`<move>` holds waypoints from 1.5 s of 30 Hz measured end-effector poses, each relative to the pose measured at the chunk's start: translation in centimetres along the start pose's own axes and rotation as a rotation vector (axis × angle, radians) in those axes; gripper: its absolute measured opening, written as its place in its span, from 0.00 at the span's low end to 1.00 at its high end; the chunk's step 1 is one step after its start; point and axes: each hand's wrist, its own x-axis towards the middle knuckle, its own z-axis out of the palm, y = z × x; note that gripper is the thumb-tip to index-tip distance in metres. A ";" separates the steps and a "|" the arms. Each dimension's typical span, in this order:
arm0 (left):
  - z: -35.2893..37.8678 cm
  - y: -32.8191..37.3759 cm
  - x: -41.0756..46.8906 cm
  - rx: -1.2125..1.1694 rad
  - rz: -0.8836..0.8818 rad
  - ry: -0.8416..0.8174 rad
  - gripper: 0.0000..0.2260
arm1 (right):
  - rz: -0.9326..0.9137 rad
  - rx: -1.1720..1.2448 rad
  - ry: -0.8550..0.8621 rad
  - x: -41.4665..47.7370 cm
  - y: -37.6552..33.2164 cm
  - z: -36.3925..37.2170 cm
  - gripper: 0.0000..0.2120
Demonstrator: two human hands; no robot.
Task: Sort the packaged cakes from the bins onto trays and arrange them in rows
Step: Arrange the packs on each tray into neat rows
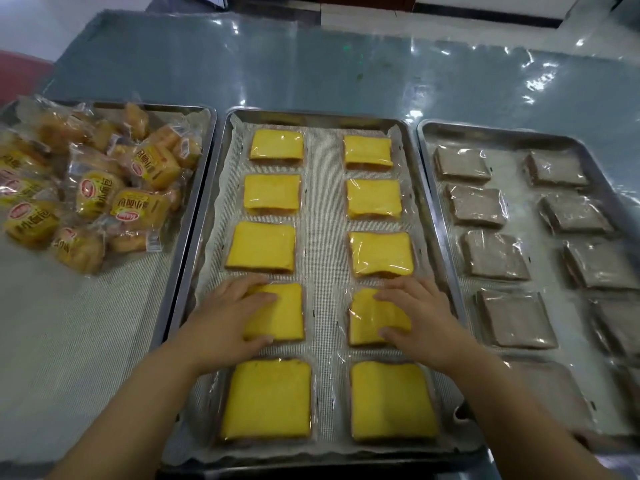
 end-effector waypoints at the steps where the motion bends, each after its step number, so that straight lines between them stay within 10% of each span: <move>1: -0.2 0.0 0.1 0.032 0.002 -0.045 0.41 | 0.016 -0.014 -0.050 -0.2 -0.2 -0.3 0.30; 6: -0.7 0.4 0.9 0.153 -0.033 -0.129 0.38 | 0.091 -0.128 -0.329 0.2 -1.1 -1.5 0.36; 15: -1.5 -0.5 0.2 0.165 -0.047 -0.103 0.34 | 0.139 -0.225 -0.347 0.2 -1.2 -2.6 0.32; 27: -0.2 1.4 -3.3 -0.019 0.008 0.134 0.25 | 0.061 -0.083 -0.061 -4.0 -2.4 -1.5 0.29; 45: 2.3 3.5 -6.7 0.294 0.018 -0.224 0.44 | 0.125 -0.155 -0.453 -7.2 -4.5 -0.8 0.39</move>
